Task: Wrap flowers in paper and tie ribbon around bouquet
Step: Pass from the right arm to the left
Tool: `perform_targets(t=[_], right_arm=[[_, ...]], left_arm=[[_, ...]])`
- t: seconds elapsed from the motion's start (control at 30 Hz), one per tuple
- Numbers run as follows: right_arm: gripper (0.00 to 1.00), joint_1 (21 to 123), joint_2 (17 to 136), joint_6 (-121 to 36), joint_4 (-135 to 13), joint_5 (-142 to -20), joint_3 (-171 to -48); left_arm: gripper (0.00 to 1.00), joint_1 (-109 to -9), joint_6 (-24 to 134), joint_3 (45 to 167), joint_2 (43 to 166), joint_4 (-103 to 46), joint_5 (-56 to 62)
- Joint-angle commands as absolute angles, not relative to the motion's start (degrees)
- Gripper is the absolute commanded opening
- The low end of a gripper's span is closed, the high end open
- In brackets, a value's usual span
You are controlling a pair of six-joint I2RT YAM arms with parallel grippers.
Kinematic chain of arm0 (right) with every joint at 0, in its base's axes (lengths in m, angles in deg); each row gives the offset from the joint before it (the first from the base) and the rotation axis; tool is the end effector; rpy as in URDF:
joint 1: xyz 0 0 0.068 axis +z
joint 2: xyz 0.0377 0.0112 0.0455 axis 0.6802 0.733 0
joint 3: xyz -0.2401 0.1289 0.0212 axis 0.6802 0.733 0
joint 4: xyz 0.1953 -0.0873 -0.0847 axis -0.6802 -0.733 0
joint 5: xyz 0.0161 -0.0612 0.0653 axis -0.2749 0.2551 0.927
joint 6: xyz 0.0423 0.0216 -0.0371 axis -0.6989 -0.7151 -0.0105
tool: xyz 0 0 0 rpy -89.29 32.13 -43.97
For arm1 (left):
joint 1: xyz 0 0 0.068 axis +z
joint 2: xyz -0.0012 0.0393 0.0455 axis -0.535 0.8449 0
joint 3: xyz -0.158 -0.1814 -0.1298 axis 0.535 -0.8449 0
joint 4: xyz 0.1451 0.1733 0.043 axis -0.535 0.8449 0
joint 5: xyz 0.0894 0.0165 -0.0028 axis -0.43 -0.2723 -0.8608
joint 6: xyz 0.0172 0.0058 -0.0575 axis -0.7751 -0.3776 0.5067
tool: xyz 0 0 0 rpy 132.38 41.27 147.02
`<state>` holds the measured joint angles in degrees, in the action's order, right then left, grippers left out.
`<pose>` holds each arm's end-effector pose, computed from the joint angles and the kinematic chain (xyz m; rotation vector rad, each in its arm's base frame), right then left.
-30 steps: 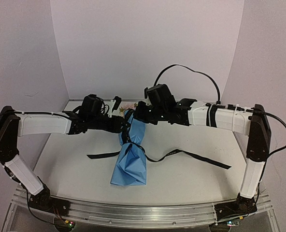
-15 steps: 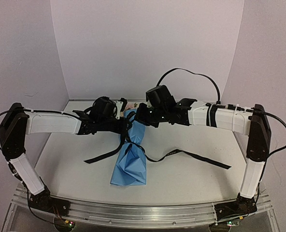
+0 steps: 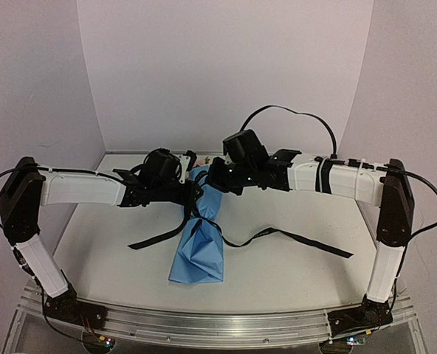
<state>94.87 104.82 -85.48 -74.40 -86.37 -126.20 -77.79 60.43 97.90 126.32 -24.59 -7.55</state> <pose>0.2629 0.3392 0.2969 -0.0712 2.3100 1.0395 0.2535 -0.2552 0.2444 0.5256 2.1681 -0.5759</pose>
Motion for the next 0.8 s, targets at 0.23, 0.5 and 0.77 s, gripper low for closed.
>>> perform_targets(t=[0.23,0.5,0.77], right_arm=[[0.0,94.6,102.4,-86.5,-74.2,-87.0,-127.6],[0.0,94.7,101.7,-86.2,-74.2,-87.1,-126.9],[0.42,94.8,98.6,-84.8,-74.7,-90.1,-123.1]], left_arm=[[0.27,-78.1,60.6,96.4,125.6,-28.4,-9.1],[0.13,-78.2,58.8,95.8,126.0,-29.8,-7.7],[0.01,-78.2,57.8,92.1,124.5,-33.1,-6.9]])
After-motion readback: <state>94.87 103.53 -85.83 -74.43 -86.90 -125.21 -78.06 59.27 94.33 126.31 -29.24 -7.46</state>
